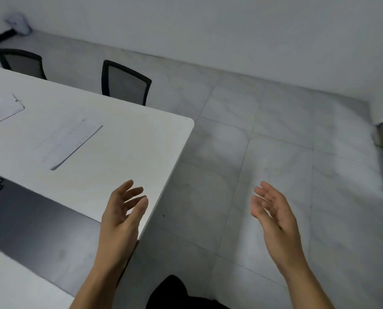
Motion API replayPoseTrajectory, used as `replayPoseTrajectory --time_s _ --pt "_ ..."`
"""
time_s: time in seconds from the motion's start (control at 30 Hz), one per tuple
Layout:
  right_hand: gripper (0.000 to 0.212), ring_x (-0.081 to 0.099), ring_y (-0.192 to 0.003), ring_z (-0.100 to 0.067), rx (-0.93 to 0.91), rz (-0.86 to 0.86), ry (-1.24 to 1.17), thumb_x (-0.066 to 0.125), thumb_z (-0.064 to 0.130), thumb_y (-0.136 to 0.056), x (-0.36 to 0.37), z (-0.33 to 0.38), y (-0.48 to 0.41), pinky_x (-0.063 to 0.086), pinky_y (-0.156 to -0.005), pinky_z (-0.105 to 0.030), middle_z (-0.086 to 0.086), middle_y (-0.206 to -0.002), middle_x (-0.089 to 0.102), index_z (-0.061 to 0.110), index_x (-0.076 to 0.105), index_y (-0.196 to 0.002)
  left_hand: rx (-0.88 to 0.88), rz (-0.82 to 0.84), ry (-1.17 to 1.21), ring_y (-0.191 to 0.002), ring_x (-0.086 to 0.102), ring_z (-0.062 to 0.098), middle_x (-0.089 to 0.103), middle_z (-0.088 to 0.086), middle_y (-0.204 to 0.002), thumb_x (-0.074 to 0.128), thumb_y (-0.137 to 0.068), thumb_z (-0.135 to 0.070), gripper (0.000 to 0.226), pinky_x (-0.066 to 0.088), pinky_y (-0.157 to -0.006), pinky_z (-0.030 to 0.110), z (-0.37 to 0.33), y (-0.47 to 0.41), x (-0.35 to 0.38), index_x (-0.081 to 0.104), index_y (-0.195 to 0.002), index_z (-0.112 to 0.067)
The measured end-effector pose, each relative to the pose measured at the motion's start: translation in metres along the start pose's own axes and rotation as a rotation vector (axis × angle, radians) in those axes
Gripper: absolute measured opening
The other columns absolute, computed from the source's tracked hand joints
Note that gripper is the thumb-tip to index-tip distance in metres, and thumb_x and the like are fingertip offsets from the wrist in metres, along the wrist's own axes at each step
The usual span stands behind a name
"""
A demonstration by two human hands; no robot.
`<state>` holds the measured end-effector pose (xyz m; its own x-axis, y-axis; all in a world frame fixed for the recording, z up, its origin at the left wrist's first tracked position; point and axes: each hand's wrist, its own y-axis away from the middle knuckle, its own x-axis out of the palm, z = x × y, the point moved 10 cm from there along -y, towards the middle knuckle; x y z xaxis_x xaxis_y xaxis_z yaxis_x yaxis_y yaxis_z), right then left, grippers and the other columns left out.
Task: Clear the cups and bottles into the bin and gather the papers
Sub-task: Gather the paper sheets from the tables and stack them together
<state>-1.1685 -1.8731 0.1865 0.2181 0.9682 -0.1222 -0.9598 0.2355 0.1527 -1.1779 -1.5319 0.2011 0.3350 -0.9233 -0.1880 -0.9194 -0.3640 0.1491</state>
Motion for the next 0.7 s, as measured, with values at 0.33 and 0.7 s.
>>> replayPoseTrajectory --time_s 0.33,0.7 --pt "0.047 0.062 -0.114 -0.004 0.063 0.026 0.108 0.065 0.04 -0.079 0.035 0.008 -0.283 0.049 -0.104 -0.05 0.014 -0.126 0.065 0.04 0.058 -0.125 -0.028 -0.061 0.044 -0.107 0.065 0.005 0.067 -0.013 -0.118 0.068 -0.087 -0.03 0.045 0.053 -0.095 0.046 -0.013 -0.242 0.139 0.053 -0.128 -0.04" --pt "0.046 0.061 -0.118 -0.008 -0.006 -0.075 0.086 0.063 0.043 -0.082 0.046 0.109 -0.581 0.048 -0.102 -0.052 0.016 -0.126 0.064 0.04 0.057 -0.127 0.085 0.061 0.061 -0.111 0.064 0.011 0.065 -0.005 -0.121 0.064 -0.085 -0.029 0.053 0.053 -0.088 0.032 -0.138 -0.529 0.291 0.05 -0.137 -0.025"
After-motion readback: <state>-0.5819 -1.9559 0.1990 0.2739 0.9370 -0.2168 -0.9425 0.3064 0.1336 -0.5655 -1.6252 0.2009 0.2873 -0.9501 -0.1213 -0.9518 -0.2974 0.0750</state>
